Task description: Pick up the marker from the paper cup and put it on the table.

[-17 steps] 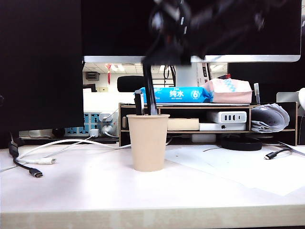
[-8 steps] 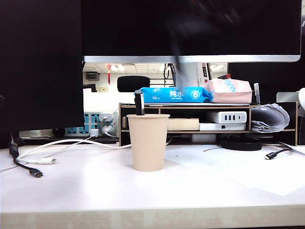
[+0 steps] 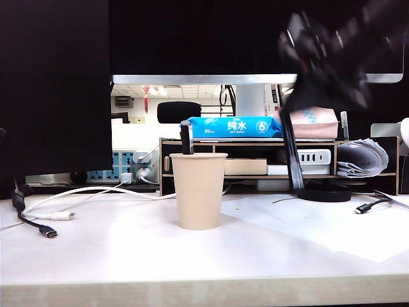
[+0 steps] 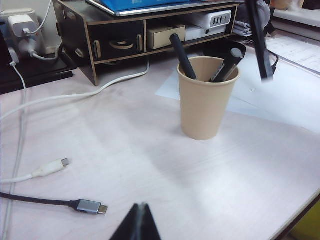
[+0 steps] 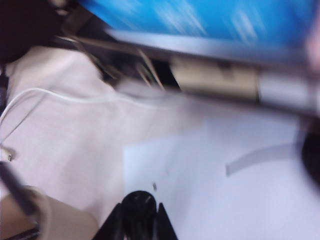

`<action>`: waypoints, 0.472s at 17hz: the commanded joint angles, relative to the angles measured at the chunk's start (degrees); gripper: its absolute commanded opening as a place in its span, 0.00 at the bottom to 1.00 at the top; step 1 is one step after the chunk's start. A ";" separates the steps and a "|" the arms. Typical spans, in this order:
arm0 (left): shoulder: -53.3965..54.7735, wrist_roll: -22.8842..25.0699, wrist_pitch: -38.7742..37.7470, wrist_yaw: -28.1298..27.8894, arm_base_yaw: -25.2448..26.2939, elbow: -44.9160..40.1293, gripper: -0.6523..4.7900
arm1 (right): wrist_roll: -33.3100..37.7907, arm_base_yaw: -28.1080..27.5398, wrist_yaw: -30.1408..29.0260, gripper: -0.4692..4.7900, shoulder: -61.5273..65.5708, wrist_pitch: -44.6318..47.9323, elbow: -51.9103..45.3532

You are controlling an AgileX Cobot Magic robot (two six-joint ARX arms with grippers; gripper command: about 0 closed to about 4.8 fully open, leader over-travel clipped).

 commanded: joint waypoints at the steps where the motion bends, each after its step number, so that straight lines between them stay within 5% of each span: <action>1: 0.00 0.24 -0.63 0.09 0.04 -0.22 0.11 | 13.66 -4.79 -11.41 0.13 7.52 2.82 0.15; 4: 0.00 0.24 -0.63 0.09 0.07 -0.22 0.11 | 21.05 -8.09 -22.82 0.13 14.01 7.93 0.13; 8: 0.00 0.24 -0.63 0.09 0.07 -0.22 0.11 | 22.08 -8.66 -24.46 0.13 16.98 8.92 0.04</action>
